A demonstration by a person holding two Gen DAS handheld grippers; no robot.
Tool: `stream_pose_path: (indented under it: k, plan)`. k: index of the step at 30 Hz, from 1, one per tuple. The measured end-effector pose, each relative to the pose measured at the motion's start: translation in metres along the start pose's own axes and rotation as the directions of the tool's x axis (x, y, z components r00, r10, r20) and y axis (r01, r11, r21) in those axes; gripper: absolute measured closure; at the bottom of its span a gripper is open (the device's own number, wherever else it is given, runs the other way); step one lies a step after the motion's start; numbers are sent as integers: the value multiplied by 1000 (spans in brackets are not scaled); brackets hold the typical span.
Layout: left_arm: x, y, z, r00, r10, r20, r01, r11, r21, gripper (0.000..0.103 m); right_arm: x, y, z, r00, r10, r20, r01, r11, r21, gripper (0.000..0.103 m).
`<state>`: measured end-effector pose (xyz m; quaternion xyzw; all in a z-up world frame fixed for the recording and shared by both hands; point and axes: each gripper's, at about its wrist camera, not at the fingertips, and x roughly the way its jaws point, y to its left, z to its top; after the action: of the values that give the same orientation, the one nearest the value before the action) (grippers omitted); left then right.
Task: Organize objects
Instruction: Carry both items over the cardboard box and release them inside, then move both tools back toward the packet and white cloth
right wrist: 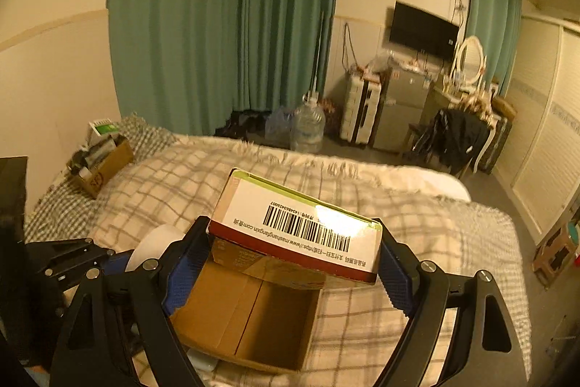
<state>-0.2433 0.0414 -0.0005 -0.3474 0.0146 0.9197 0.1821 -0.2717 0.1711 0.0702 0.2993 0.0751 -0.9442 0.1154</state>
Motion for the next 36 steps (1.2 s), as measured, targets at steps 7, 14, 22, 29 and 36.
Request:
stream_pose_path:
  k: [7,14,22,29,36]
  plan:
    - [64,13,-16,997,18,-73,-17,1000,15,76,83,-9,-33,994,28,-101,-25,999,27,19]
    - [95,29,-25,992,5,-128,-8,1000,-19,75,112,-19,-55,991,81,-111,-72,994,80,17]
    - [67,23,-32,991,56,-121,-61,997,-43,18,67,-37,-42,998,67,-16,-64,989,131,5]
    - [-4,20,-41,987,131,-90,-136,990,-42,6,-20,-29,-35,999,-16,30,14,998,54,2]
    - [-81,15,-61,976,218,-31,-218,975,-28,0,-112,-14,-48,996,-63,68,64,998,-18,0]
